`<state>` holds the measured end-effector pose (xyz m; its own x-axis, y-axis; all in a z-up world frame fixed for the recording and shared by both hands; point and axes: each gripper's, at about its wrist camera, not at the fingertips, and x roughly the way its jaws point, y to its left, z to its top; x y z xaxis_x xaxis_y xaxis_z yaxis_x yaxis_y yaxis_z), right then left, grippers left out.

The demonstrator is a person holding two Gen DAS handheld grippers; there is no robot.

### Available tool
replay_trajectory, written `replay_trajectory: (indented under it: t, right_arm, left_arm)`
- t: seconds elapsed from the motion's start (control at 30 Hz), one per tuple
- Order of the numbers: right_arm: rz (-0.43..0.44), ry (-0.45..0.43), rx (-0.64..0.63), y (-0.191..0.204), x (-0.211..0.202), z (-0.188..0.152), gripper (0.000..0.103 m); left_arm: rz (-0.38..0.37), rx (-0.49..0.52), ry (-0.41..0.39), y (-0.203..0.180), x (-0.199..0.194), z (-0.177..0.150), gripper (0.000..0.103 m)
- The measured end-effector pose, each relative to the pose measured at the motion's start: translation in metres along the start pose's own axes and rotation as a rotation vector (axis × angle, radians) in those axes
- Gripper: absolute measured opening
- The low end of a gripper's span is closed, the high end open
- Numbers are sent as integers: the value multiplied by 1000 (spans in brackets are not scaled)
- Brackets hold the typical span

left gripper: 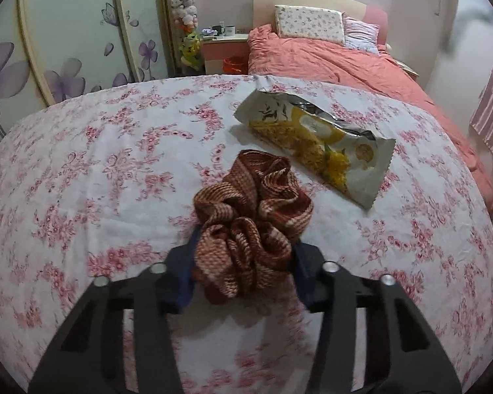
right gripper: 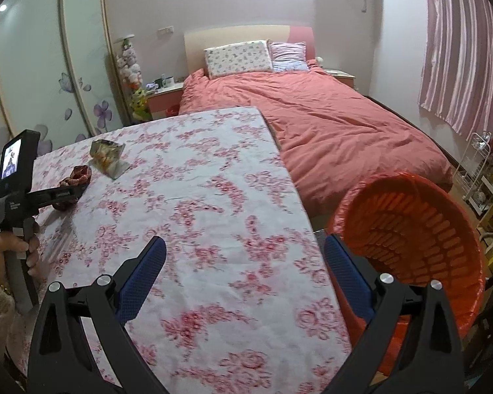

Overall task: Collect trash
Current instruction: 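Return to the bed and grasp the brown knit scrunchie with the left tool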

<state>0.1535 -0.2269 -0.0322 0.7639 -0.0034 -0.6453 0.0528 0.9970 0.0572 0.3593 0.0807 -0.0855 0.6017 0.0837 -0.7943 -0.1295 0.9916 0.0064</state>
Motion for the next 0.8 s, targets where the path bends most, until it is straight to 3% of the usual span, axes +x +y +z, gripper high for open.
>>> replay_trajectory:
  t: [0.33,0.6,0.8]
  right_arm:
    - [59,26,-56,42,17,5,96]
    - [131,57,-91,95,54,28,95]
    - [164,102,-102,134,103,57,85]
  left_arm:
    - [150,12,-21,79,-28,-33,48]
    - [111,-53,-6,102,-28,-35,55]
    - [80,-90,0,111,-28,-37,59]
